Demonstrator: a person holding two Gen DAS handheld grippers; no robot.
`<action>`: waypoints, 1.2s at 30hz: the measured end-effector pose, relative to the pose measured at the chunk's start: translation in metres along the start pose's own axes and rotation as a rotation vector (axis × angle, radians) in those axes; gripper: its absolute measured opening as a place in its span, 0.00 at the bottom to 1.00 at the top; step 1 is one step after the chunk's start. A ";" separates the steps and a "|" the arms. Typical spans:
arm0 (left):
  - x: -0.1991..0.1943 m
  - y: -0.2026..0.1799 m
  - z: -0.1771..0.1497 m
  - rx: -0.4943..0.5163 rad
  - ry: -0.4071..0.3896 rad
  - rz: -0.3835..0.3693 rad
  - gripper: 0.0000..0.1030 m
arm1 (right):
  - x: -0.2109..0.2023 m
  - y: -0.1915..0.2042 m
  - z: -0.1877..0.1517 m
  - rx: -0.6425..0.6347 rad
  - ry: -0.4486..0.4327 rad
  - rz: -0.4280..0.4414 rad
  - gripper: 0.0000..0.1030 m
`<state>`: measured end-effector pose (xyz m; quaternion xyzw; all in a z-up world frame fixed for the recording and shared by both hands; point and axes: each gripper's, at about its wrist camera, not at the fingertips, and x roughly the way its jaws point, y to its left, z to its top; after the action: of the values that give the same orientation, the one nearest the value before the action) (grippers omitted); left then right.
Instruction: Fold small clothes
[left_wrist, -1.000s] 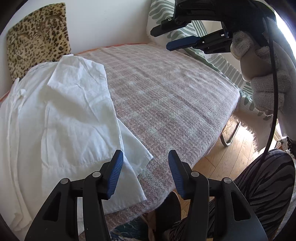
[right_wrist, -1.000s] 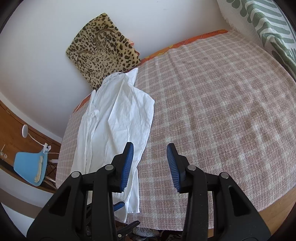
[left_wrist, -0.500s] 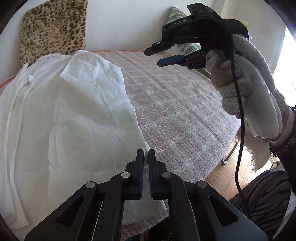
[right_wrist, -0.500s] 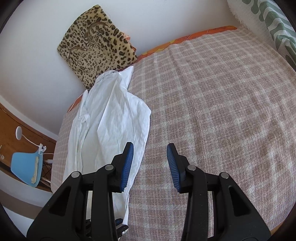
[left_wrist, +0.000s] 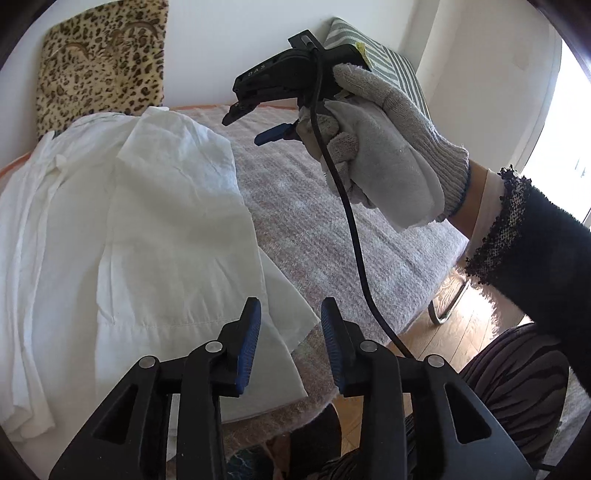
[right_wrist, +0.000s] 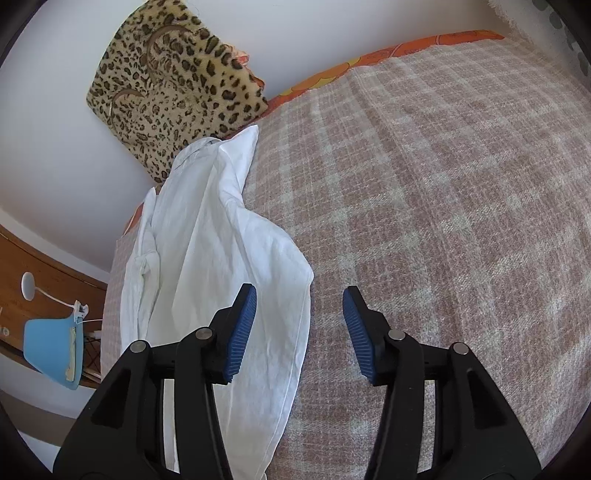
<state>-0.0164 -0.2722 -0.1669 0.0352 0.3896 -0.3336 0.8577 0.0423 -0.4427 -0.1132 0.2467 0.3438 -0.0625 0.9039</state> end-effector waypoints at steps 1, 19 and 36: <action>0.004 -0.005 -0.002 0.025 0.008 0.018 0.40 | -0.001 -0.002 0.001 0.004 0.002 -0.004 0.53; -0.018 0.050 -0.003 -0.266 -0.096 -0.109 0.05 | 0.037 -0.001 0.024 0.067 0.029 0.045 0.60; -0.057 0.082 -0.028 -0.421 -0.183 -0.141 0.04 | 0.048 0.113 0.033 -0.185 0.050 -0.101 0.09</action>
<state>-0.0123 -0.1689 -0.1634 -0.2023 0.3727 -0.3057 0.8525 0.1296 -0.3577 -0.0780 0.1460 0.3825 -0.0695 0.9097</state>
